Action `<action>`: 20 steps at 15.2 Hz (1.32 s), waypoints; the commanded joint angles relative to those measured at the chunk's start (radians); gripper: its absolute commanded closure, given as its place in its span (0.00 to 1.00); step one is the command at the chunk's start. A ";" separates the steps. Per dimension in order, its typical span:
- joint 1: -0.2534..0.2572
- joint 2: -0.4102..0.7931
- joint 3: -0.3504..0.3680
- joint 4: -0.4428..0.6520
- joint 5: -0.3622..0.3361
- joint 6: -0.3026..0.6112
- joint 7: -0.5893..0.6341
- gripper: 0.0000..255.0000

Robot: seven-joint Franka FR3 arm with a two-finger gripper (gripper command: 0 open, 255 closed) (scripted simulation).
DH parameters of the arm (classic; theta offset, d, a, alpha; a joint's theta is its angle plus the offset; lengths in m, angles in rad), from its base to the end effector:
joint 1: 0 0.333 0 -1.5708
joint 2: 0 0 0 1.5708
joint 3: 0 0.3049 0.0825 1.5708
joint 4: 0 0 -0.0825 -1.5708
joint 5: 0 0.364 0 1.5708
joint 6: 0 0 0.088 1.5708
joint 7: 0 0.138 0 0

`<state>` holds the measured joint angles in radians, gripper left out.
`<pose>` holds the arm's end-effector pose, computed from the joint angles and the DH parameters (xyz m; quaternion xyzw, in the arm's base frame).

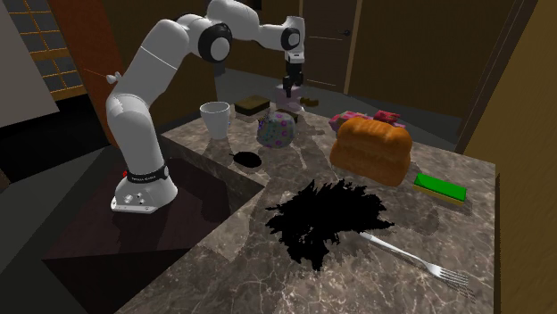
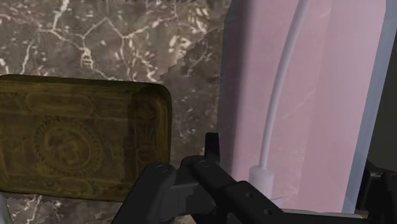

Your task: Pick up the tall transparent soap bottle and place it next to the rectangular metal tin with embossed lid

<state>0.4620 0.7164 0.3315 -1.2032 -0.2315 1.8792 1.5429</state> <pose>0.5570 0.4507 0.3375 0.9297 -0.3683 0.0011 0.0033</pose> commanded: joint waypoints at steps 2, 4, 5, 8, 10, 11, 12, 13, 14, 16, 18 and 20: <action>0.000 0.001 0.000 -0.003 -0.001 0.006 0.001 1.00; 0.000 0.001 0.000 -0.003 -0.001 0.006 0.001 1.00; 0.000 0.001 0.000 -0.003 -0.001 0.006 0.001 1.00; 0.000 0.001 0.000 -0.003 -0.001 0.006 0.001 0.00; 0.000 0.001 0.000 -0.004 -0.001 0.006 0.001 0.00; 0.000 0.001 0.000 -0.004 -0.001 0.006 0.001 0.00; 0.000 0.001 0.000 -0.003 -0.001 0.006 0.001 0.00; 0.000 0.001 0.000 -0.003 -0.001 0.006 0.001 0.00; 0.002 -0.005 0.002 0.020 0.002 -0.023 -0.002 0.00; 0.008 -0.013 0.004 0.075 0.006 -0.085 -0.007 0.00; 0.011 -0.014 0.005 0.100 0.007 -0.111 -0.009 0.00; 0.011 -0.014 0.005 0.100 0.007 -0.111 -0.009 0.00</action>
<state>0.4732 0.7025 0.3360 -1.1057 -0.2243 1.7722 1.5342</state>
